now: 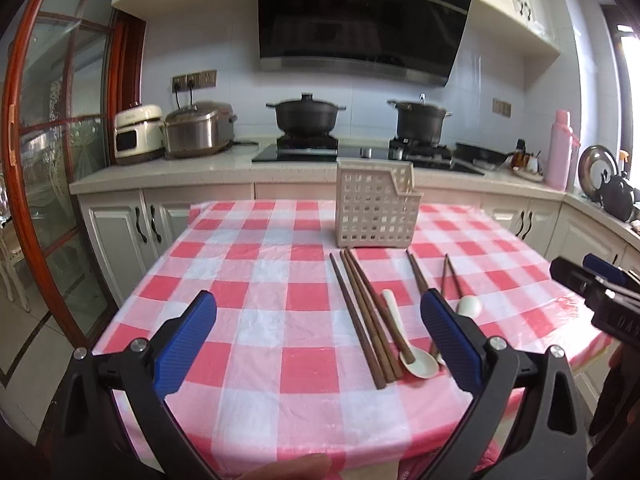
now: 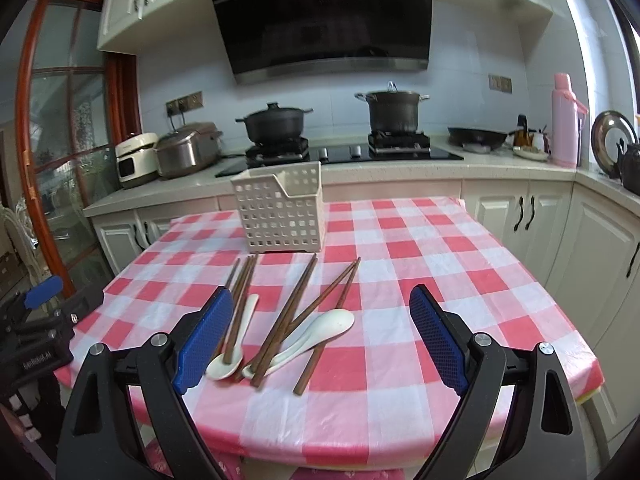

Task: Organize utensils
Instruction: 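Lower both grippers toward the wooden chopsticks lying on the cloth, then close the right gripper on a wooden chopstick while the left gripper closes on another, then lift both held chopsticks upright and carry them over the white caddy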

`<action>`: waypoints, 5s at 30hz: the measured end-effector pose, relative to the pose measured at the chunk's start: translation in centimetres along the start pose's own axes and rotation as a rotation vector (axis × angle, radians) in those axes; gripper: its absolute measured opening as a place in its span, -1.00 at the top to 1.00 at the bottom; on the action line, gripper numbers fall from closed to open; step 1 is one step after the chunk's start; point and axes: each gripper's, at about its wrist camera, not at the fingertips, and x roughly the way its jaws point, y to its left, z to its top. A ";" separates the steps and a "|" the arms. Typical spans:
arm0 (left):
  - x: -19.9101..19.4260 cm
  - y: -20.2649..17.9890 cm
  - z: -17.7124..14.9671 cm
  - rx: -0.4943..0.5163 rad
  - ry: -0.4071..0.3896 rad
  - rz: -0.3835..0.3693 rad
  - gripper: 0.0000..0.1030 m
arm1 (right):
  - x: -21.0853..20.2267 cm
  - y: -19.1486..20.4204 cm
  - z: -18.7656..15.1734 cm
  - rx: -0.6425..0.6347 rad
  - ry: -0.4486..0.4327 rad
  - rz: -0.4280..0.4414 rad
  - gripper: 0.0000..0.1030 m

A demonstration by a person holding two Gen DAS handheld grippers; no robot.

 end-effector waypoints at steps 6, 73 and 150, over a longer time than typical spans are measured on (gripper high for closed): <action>5.2 0.3 -0.3 -0.039 0.116 -0.002 -0.91 | 4.6 -1.0 0.3 0.031 0.088 -0.016 -0.64; 27.9 -1.6 0.4 -0.004 0.562 0.042 0.08 | 23.8 -2.8 1.1 -0.046 0.479 -0.102 0.67; 12.8 1.3 10.5 -0.032 0.092 -0.072 0.88 | 10.7 1.2 11.4 -0.050 -0.110 0.010 0.84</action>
